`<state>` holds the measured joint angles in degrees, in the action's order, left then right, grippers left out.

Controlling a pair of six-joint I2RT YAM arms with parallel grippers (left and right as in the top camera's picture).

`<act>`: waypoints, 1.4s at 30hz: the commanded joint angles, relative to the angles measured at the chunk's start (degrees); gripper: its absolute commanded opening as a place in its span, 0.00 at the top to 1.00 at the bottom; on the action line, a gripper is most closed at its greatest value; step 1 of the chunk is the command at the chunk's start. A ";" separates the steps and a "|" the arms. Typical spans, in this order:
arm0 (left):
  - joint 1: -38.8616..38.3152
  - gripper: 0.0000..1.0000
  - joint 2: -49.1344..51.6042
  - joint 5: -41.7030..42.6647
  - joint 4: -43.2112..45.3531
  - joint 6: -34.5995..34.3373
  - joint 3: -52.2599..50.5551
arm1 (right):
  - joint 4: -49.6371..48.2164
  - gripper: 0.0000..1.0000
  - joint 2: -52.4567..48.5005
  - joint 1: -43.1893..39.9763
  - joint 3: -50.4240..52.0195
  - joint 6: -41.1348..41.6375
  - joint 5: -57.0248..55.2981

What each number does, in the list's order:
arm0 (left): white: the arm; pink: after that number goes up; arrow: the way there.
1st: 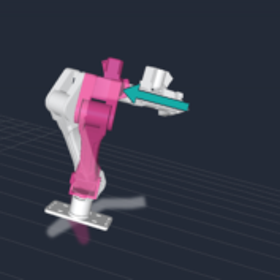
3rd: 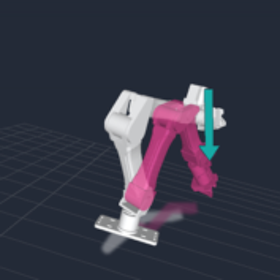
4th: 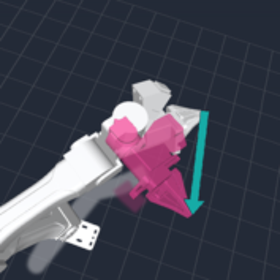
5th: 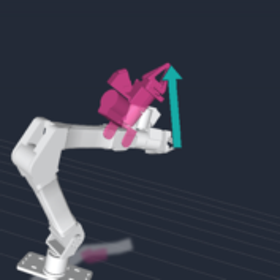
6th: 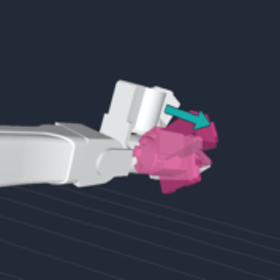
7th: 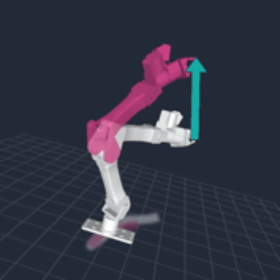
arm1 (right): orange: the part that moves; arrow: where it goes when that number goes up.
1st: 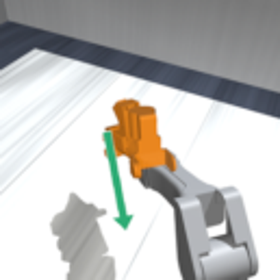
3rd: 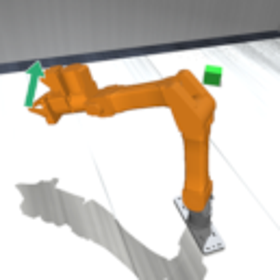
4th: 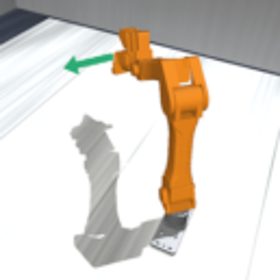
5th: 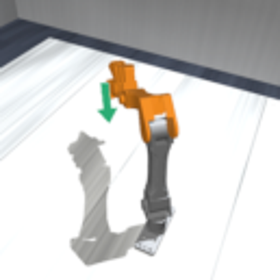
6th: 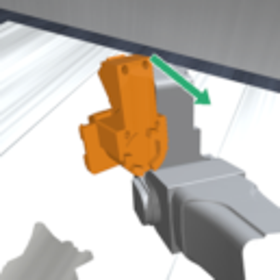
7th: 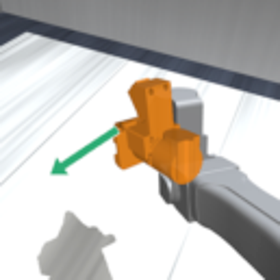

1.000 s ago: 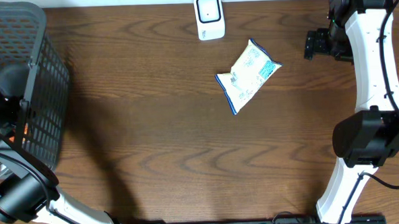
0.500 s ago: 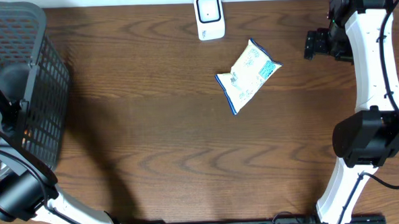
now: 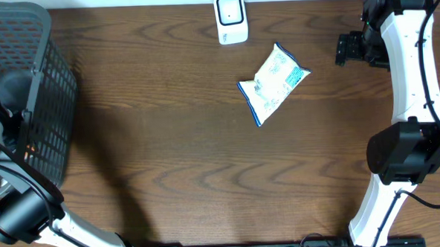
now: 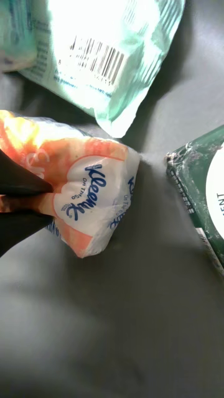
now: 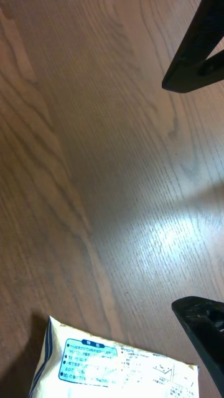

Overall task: Scan the item barcode
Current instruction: 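Reach the left gripper into the basket and grasp the orange Kleenex pack, then lift the Kleenex pack out and place it beside the package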

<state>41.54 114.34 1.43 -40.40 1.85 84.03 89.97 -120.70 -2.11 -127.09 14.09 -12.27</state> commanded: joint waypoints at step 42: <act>-19.89 0.93 -41.35 41.55 17.79 -25.27 -0.07 | 0.00 0.01 0.98 -0.26 -1.03 0.90 -0.70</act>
<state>26.65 72.99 40.27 -21.43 -28.32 83.81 89.95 -120.70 -2.11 -127.09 14.09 -12.29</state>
